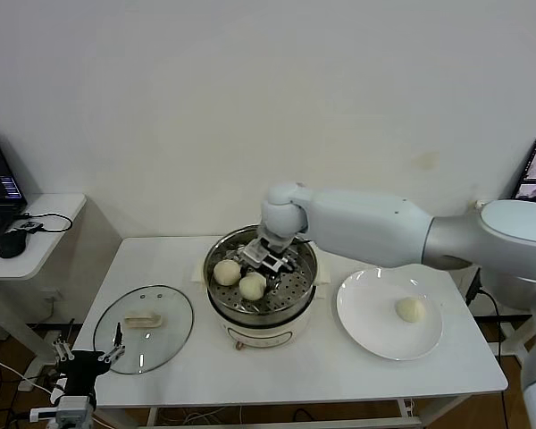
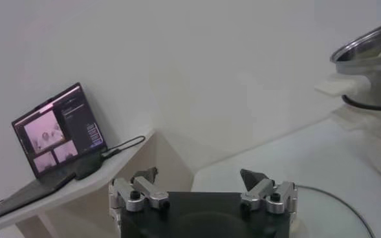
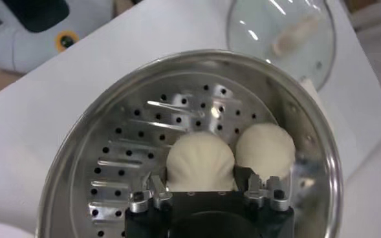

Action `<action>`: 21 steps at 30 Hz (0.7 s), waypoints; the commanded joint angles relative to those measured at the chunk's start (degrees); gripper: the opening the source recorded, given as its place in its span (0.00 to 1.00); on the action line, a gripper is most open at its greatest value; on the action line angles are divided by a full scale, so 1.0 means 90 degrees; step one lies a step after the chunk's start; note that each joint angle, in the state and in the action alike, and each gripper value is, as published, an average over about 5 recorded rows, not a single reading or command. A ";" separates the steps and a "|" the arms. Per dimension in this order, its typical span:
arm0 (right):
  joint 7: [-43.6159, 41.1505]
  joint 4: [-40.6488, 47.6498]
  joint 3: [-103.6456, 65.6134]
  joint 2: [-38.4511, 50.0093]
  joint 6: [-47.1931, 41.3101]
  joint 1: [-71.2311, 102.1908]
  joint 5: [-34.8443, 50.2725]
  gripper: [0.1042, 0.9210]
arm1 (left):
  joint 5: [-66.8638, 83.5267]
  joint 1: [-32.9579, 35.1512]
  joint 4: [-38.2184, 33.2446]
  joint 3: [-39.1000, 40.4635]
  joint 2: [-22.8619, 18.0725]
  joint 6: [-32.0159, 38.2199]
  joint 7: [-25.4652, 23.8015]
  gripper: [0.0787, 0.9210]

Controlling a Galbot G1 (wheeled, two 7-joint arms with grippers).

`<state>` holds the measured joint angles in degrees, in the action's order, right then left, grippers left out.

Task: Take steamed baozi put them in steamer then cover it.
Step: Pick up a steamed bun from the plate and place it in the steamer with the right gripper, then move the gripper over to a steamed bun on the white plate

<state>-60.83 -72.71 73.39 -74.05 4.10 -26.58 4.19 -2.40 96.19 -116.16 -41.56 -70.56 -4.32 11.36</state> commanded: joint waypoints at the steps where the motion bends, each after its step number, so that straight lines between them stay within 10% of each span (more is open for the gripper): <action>1: -0.0064 0.0044 0.0112 -0.0202 0.0283 0.0040 -0.0136 0.66 | -0.0009 0.0014 -0.0003 0.0002 -0.0016 0.0004 0.0003 0.88; 21: -0.0388 -0.1061 -0.0611 0.1601 -0.0906 -0.0961 0.0442 0.88 | -0.0006 -0.0017 -0.0032 -0.0022 0.0050 0.0000 -0.0024 0.88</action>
<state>-63.23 -76.68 71.03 -69.24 2.48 -30.95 4.38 -2.45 96.11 -116.42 -41.74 -70.41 -4.24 11.23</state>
